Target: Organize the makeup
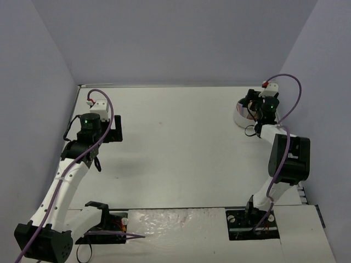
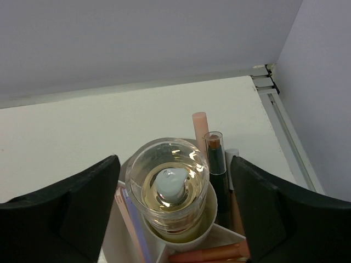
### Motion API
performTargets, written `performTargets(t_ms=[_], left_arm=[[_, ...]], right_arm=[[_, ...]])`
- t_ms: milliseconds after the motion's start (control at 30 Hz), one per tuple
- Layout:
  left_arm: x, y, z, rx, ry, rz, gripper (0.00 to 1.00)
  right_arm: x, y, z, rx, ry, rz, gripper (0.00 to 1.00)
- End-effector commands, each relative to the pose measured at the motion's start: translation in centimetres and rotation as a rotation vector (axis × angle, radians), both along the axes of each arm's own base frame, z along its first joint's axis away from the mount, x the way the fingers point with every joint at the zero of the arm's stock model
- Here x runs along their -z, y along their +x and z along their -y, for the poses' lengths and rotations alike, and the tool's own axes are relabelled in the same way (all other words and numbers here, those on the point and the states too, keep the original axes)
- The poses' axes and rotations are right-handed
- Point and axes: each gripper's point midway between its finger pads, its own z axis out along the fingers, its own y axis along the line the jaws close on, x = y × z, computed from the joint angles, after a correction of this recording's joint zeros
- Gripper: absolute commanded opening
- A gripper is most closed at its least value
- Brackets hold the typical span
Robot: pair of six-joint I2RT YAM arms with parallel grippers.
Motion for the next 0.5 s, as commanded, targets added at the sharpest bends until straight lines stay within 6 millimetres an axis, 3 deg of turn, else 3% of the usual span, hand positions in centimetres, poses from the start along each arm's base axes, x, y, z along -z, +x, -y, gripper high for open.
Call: performTargets(t_ms=[0, 133, 267, 367, 467], left_arm=[[-2.7, 0.6, 0.0, 0.004, -0.012, 0.101, 0.97], [-2.9, 0.5, 0.0, 0.005, -0.014, 0.110, 0.97], [-3.6, 0.2, -0.1, 0.000, -0.013, 0.130, 0.97], [-3.9, 0.0, -0.4, -0.005, -0.007, 0.140, 0.97], [-4.2, -0.1, -0.5, -0.007, -0.005, 0.150, 0.97]], right_arm=[[-10.8, 0.2, 0.1, -0.007, -0.049, 0.221, 0.88], [-15.2, -1.9, 0.2, 0.023, -0.020, 0.237, 0.98], [-19.4, -5.8, -0.1, 0.065, 0.044, 0.237, 1.00], [-22.0, -10.5, -0.7, 0.087, 0.070, 0.229, 1.00], [-22.9, -14.2, -1.4, 0.095, 0.110, 0.223, 1.00]])
